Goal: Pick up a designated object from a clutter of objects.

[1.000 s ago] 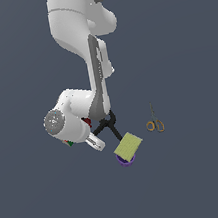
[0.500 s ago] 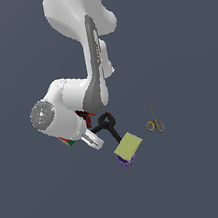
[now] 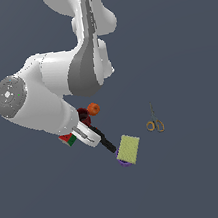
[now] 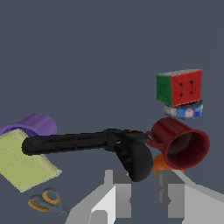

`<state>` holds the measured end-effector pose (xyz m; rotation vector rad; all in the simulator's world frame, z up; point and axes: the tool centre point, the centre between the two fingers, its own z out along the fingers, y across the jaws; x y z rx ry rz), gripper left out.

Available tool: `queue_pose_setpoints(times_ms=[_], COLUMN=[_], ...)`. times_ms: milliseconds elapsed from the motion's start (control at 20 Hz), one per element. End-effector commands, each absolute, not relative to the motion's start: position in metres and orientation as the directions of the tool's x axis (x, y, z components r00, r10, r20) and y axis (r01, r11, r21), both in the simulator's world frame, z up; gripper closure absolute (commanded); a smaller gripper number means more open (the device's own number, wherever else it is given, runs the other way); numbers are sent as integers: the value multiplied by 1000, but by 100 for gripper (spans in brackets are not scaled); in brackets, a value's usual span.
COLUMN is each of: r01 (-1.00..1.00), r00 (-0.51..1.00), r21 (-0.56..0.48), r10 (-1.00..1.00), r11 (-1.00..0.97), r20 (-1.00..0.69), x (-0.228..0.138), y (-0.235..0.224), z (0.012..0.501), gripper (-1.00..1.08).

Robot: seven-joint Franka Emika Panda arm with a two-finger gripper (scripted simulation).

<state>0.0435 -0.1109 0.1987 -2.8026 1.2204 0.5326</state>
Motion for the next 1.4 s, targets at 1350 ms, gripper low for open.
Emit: queue_pose_setpoints(times_ms=[1350], r01=[-715], r00=[629], r21=[104], r10=[-701], r11=[-691], r20=[-335], x=[100], y=[-110], z=[364], gripper=[108])
